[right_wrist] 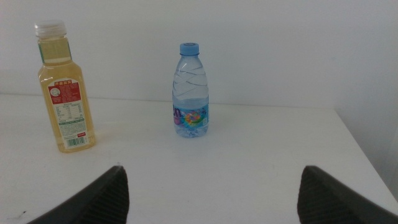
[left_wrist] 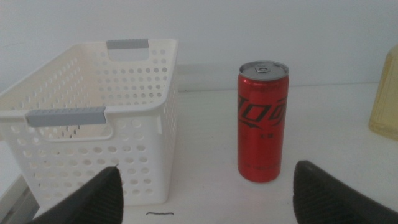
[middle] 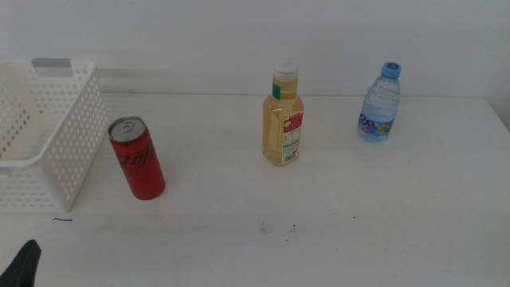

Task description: Use arms to grab the bottles and put them into the dustbin to the left of the table.

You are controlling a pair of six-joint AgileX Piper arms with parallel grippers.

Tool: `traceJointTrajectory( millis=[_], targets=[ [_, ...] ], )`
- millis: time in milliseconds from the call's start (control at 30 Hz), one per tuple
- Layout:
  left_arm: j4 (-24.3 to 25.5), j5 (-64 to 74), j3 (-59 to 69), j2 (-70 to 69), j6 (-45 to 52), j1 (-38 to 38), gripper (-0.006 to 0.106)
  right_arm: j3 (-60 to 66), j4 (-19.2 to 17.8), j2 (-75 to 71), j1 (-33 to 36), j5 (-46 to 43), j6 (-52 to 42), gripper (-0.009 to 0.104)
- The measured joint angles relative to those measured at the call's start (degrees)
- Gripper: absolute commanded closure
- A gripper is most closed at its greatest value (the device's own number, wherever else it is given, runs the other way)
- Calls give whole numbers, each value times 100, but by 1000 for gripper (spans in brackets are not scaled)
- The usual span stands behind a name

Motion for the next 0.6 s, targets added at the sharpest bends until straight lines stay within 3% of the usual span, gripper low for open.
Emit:
traceJointTrajectory(
  millis=[200, 400, 600],
  targets=[
    [0, -1110, 0, 816, 0, -298, 7, 0, 0, 0, 0, 0, 0, 14],
    [0, -3768, 0, 3806, 0, -1120, 7, 0, 0, 0, 0, 0, 0, 14],
    [71, -6320, -10, 6520, 0, -1293, 7, 0, 0, 0, 0, 0, 0, 14]
  ],
)
